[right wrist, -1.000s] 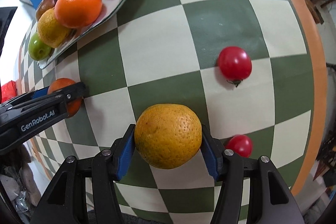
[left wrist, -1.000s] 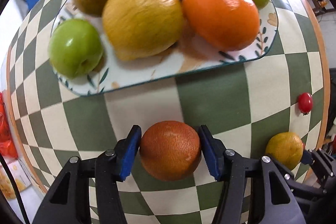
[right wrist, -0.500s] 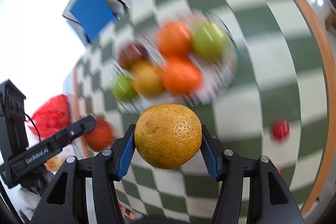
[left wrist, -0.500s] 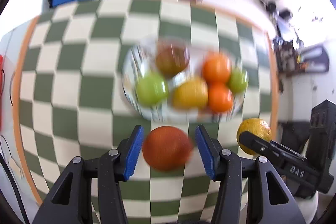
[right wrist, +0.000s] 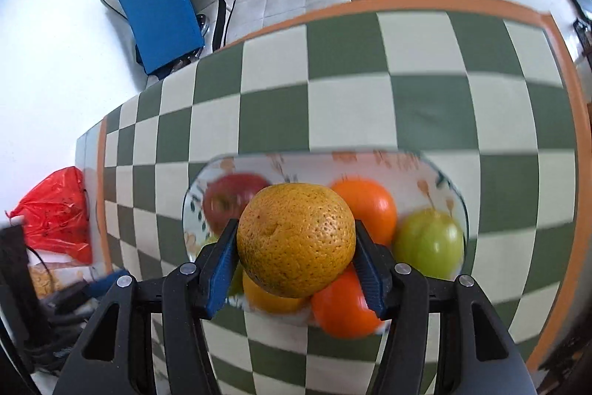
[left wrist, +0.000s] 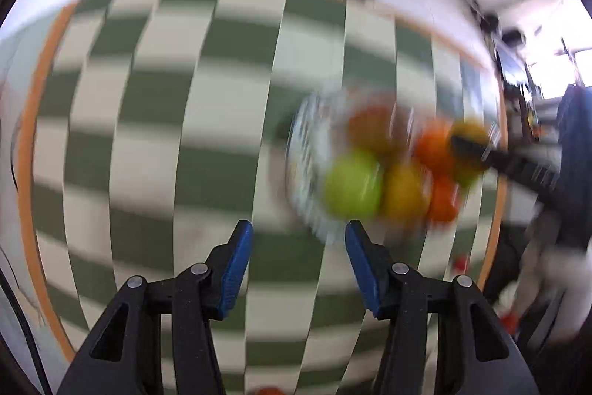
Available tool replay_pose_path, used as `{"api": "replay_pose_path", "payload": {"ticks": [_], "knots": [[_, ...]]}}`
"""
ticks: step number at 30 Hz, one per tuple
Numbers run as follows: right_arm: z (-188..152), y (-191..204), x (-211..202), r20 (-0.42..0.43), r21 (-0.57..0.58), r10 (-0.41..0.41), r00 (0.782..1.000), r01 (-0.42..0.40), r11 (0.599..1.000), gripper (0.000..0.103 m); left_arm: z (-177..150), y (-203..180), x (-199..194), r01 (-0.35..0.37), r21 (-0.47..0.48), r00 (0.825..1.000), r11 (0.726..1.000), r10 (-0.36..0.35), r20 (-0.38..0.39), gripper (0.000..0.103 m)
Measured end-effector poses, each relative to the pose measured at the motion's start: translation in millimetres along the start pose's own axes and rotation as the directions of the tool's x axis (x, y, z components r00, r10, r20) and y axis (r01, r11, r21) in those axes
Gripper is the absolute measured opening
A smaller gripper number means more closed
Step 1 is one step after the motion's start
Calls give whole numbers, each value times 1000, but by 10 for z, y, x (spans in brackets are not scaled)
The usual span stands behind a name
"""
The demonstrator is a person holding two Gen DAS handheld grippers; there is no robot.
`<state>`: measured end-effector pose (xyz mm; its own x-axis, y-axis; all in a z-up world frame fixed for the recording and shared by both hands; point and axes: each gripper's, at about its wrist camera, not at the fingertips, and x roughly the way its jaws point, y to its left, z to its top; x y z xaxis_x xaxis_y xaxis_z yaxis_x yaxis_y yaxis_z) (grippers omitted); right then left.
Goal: Organize fruits
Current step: 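Carry the yellow citrus toward the plate with the right tool while the left carries the reddish-brown orange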
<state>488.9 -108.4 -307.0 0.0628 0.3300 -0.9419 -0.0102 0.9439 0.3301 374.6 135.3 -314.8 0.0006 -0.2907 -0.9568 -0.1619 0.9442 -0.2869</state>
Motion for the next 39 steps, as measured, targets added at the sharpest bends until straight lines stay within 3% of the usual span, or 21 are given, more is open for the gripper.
{"api": "replay_pose_path", "payload": {"ticks": [4, 6, 10, 16, 20, 24, 33, 39], "knots": [[-514, -201, -102, -14, 22, 12, 1000, -11, 1000, 61, -674, 242, 268, -37, -11, 985, 999, 35, -171, 50], [-732, -248, -132, -32, 26, 21, 999, -20, 999, 60, -1056, 312, 470, -69, 17, 958, 997, 71, -278, 50], [-1132, -223, -225, -40, -2, 9, 999, -9, 1000, 61, -1571, 422, 764, -105, 18, 909, 994, 103, -403, 50], [-1487, -130, -379, -30, -25, 15, 999, -15, 1000, 61, -1844, 357, 993, -96, 52, 875, 994, 109, -471, 50], [-1609, -120, -457, -20, -17, 16, 1000, -16, 1000, 61, -2025, 330, 1208, -102, 96, 840, 990, 137, -524, 53], [-1666, -70, -556, -1, -32, 12, 1000, -12, 999, 61, -2148, 318, 1278, -82, 91, 835, 992, 118, -537, 52], [-1679, -25, -677, 21, -33, 16, 1000, -15, 999, 60, -2211, 331, 1195, -36, 69, 857, 997, 66, -511, 51], [-1675, 14, -704, 27, -45, 21, 999, -20, 999, 60, -2271, 421, 1283, 12, 26, 812, 1000, 6, -583, 54]]}}
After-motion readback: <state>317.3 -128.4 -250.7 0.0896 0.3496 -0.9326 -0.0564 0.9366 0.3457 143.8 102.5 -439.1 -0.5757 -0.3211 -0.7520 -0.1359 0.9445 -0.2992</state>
